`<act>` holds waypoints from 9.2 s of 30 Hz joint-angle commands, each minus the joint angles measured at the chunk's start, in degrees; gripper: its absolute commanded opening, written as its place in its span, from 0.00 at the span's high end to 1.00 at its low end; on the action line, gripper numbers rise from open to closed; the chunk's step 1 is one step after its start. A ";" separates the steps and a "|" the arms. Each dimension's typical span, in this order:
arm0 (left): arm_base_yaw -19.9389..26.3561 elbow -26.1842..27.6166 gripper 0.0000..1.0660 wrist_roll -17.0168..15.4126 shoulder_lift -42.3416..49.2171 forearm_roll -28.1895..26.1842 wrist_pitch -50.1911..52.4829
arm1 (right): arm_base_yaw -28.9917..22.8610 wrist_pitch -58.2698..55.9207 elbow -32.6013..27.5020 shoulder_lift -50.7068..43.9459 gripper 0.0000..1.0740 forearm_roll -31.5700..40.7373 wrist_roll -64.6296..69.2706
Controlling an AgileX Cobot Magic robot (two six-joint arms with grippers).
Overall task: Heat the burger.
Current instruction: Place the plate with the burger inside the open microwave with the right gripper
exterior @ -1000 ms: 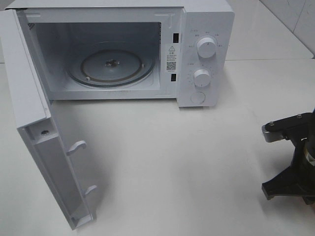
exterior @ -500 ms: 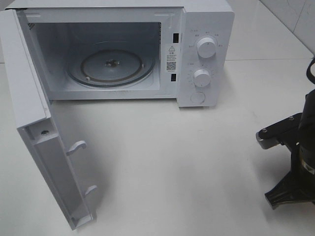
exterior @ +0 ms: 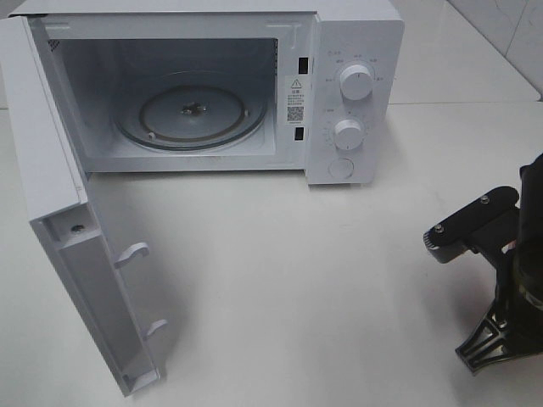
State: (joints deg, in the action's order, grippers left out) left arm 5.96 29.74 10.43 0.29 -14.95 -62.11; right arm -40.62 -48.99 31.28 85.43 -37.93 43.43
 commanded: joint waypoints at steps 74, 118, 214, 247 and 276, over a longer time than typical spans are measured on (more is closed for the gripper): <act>0.11 -0.17 0.06 0.00 0.97 -0.11 0.74 | -11.17 29.11 0.06 -7.05 1.00 -3.32 -66.63; 0.11 -0.17 0.06 0.00 0.97 -0.11 0.74 | 5.67 36.21 5.84 -3.67 1.00 34.03 -129.55; 0.11 -0.17 0.06 -0.11 0.97 -0.06 0.74 | -0.17 19.42 69.61 42.00 1.00 27.67 -111.27; 0.11 -0.17 0.06 -0.11 0.97 0.00 0.74 | 1.83 17.93 81.76 50.13 1.00 25.32 -109.84; 0.11 -0.17 0.06 -0.11 0.97 0.00 0.74 | 1.66 20.00 81.82 50.94 0.63 26.87 -111.21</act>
State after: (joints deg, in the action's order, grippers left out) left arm 5.96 29.74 10.43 0.29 -14.90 -62.11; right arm -39.02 -28.99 112.70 136.77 -11.12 -68.47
